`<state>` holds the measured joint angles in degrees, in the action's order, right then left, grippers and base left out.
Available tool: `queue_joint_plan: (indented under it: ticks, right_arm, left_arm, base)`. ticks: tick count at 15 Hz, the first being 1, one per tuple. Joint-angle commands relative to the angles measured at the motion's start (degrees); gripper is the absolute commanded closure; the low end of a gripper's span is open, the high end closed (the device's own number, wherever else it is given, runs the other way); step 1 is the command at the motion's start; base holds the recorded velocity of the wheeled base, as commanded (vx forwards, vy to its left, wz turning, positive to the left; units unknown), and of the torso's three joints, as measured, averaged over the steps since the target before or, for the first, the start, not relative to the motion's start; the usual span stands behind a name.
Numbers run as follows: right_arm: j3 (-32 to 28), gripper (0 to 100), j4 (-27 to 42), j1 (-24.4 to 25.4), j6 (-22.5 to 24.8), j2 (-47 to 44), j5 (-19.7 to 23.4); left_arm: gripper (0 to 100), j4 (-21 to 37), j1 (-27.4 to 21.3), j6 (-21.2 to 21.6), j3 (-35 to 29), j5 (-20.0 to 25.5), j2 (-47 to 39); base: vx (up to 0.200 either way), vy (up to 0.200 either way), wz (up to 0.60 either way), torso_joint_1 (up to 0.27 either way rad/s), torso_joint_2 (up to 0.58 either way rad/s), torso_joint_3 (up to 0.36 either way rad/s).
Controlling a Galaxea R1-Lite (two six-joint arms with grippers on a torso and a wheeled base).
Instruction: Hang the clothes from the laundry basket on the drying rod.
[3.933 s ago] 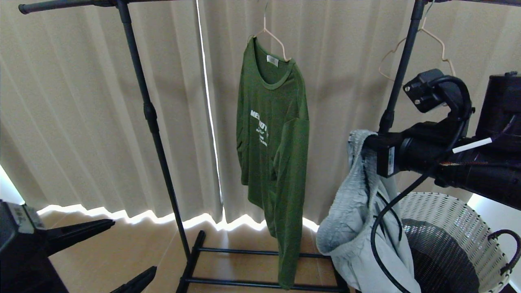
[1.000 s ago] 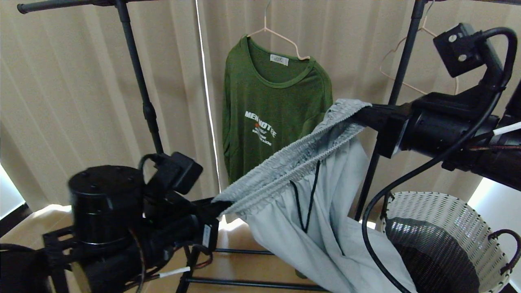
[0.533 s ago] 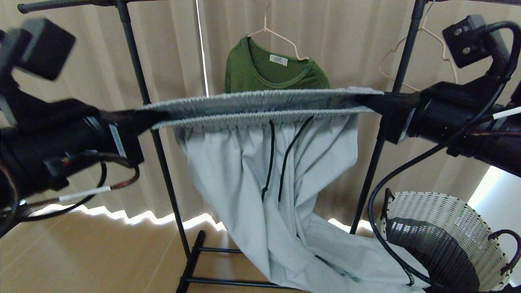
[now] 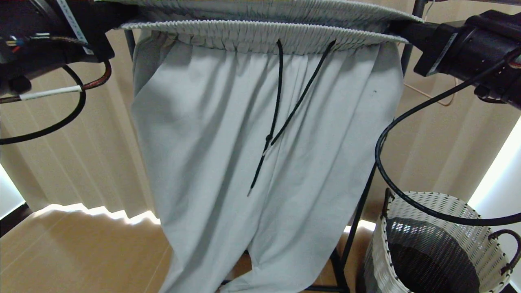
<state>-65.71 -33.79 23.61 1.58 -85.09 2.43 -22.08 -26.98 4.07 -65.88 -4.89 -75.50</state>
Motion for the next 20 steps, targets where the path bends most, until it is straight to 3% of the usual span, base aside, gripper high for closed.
queue_joint_plan:
  ticks: [1,3,7,16,20]
  right_arm:
    - [3.7,100,0.0,-0.1,0.1,0.0,-0.1]
    - [7.6,100,-1.3,-0.1,0.3,0.0,-0.2]
    - [10.0,100,-2.8,-0.1,0.3,0.4,-0.3]
    - [12.6,100,-2.9,-1.7,1.1,1.2,-0.6]
    - [19.1,100,-2.1,-2.2,1.8,9.5,0.0]
  left_arm:
    - [100,-0.1,-0.9,0.1,5.2,-0.2,-0.7]
    - [100,-0.1,-1.8,0.8,10.9,-0.4,-0.7]
    - [100,-0.1,-3.0,1.6,11.8,-0.5,-1.4]
    - [100,-0.2,-3.3,1.6,11.8,-0.6,-2.7]
    - [100,-0.7,-4.5,1.4,6.6,-3.6,-8.5]
  base:
    - [0.000,0.000,0.00,0.000,0.00,0.000]
    - [0.000,0.000,0.00,0.000,0.00,0.000]
    - [0.000,0.000,0.00,0.000,0.00,0.000]
    - [0.000,0.000,0.00,0.000,0.00,0.000]
    - [0.000,0.000,0.00,0.000,0.00,0.000]
